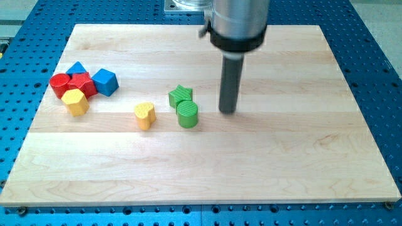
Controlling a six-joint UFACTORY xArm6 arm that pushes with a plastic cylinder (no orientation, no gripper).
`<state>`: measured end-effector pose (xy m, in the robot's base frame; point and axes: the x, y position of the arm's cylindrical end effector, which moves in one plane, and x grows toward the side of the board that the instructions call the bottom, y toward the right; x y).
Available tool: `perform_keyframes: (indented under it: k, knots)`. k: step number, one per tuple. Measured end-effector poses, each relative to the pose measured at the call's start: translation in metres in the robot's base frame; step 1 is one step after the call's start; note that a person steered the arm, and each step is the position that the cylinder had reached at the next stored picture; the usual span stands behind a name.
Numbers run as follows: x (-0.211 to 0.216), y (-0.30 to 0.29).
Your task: Form a triangle with green blocks and yellow heart
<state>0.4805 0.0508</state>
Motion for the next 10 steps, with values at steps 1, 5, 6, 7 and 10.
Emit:
perform_keyframes:
  k: [1,5,6,7,10]
  knots:
    - [0.034,-0.044]
    - [-0.036,-0.046]
    - [-0.037,-0.038]
    - [-0.047,-0.095]
    - [-0.014,-0.156]
